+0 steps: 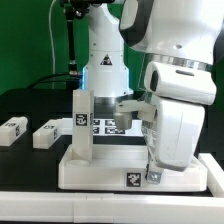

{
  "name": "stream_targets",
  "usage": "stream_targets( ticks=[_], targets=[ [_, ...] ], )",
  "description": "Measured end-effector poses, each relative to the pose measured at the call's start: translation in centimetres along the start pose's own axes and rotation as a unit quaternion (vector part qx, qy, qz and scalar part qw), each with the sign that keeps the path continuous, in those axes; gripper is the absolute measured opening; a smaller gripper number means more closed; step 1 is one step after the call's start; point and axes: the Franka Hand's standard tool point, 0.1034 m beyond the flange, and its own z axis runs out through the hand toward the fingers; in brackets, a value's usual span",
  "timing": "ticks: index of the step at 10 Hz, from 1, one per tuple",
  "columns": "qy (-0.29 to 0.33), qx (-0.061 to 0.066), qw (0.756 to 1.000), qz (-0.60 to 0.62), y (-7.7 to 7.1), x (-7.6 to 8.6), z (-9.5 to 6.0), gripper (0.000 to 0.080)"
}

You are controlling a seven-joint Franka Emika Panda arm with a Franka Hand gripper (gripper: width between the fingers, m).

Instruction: Assemble desk

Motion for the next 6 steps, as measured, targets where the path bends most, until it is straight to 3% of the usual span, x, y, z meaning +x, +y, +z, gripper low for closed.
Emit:
stream_targets(
  ticks=[2, 6],
  targets=[
    [-0.004, 0.006, 1.0, 0.001, 0.9, 0.4, 0.1, 0.0063],
    [-0.005, 0.005, 1.0, 0.013, 1.4, 1.6, 0.0, 0.0063]
  ],
)
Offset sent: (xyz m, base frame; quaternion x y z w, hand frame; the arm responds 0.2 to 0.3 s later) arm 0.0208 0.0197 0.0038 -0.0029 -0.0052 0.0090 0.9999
